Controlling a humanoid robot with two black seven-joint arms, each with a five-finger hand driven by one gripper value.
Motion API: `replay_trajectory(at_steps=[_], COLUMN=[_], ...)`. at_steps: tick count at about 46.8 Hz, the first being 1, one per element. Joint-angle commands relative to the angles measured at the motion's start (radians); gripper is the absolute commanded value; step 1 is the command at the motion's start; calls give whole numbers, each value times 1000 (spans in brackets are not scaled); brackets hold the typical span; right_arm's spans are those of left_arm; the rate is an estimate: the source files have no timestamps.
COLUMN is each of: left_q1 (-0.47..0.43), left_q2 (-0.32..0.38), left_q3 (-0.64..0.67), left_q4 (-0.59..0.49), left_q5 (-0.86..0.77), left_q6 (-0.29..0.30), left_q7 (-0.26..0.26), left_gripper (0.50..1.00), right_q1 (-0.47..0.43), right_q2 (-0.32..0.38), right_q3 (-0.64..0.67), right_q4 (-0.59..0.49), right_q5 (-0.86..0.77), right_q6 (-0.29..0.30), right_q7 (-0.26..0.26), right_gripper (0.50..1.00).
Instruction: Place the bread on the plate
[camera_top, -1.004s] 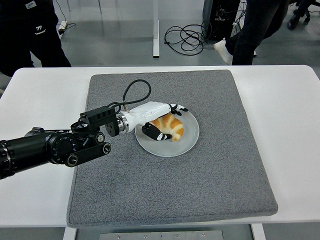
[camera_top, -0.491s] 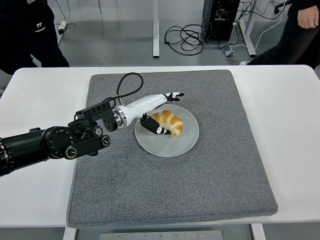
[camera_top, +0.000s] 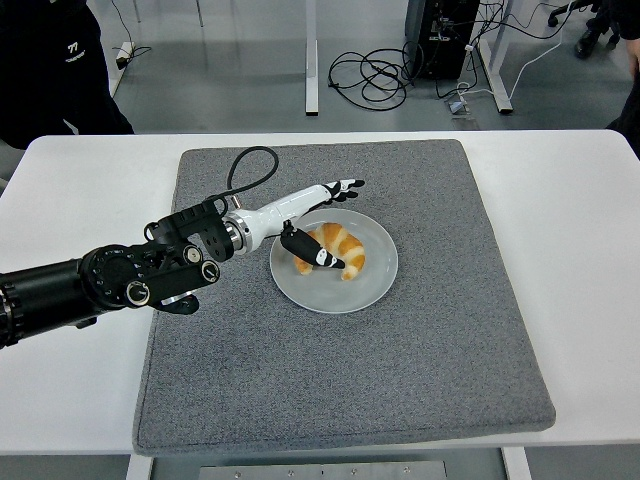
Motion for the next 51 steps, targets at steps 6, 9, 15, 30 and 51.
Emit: replay_trajectory(at_steps=[6, 9, 15, 30, 51], left_q1=[-30, -30, -20, -24, 31], left_q2=[17, 17, 18, 50, 107], left_q3=[-28, -56, -154, -298, -445], left_q4=[-5, -5, -5, 27, 156], left_q5=[-3, -5, -16, -216, -514], left_q6=[-5, -5, -5, -5, -270], left_q7=[0, 0, 3, 12, 12], left_gripper=[968, 968, 968, 968, 968], right_q1=[2, 2, 2, 2, 2], right_q2=[0, 0, 0, 0, 0], right_q3=[0, 0, 0, 0, -2], right_q4=[0, 0, 0, 0, 0], right_q5=[0, 0, 0, 0, 0], right_q6=[0, 0, 0, 0, 0], right_q7=[0, 0, 0, 0, 0], right_gripper=[1000, 1000, 1000, 1000, 1000])
